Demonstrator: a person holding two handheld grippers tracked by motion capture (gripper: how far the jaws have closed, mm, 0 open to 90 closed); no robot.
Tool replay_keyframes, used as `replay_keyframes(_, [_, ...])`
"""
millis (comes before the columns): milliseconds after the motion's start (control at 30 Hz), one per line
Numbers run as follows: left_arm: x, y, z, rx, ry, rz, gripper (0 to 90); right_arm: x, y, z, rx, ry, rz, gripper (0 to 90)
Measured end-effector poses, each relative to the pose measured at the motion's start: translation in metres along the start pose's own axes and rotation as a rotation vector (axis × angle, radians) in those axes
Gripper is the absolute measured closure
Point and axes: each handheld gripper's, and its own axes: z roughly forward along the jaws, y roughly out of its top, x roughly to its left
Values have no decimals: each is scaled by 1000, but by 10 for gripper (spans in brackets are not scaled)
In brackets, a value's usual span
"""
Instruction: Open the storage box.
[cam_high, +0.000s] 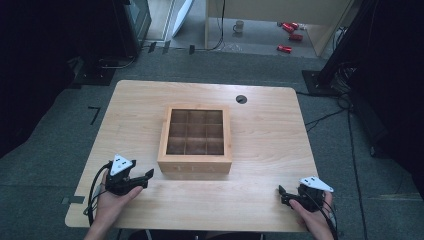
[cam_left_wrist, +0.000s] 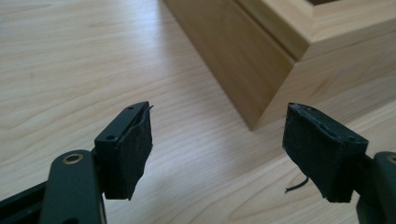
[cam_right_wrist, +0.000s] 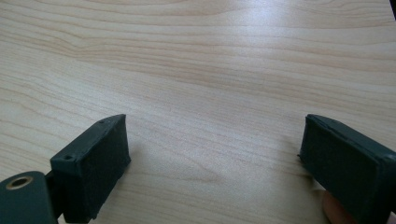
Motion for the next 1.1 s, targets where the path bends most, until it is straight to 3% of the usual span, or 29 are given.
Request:
replay_keyframes(433, [-16, 12, 15, -8, -53, 22, 405, 0, 0, 0, 1, -5, 6, 79])
replay_keyframes(500, [-17, 13, 16, -8, -72, 22, 413, 0, 0, 0, 0, -5, 5, 80])
replay_keyframes(600, [-20, 14, 18, -12, -105, 51, 504, 0, 0, 0, -2, -14, 15, 90])
replay_keyframes(667, [-20, 14, 18, -15, -123, 46, 528, 1, 1, 0, -12, -25, 23, 138])
replay_keyframes(767, [-20, 14, 18, -21, -138, 43, 554, 2, 1, 0, -16, -30, 27, 139])
replay_keyframes(1100, [-17, 18, 16, -16, -155, 52, 579, 20, 10, -3, -60, 16, 13, 139])
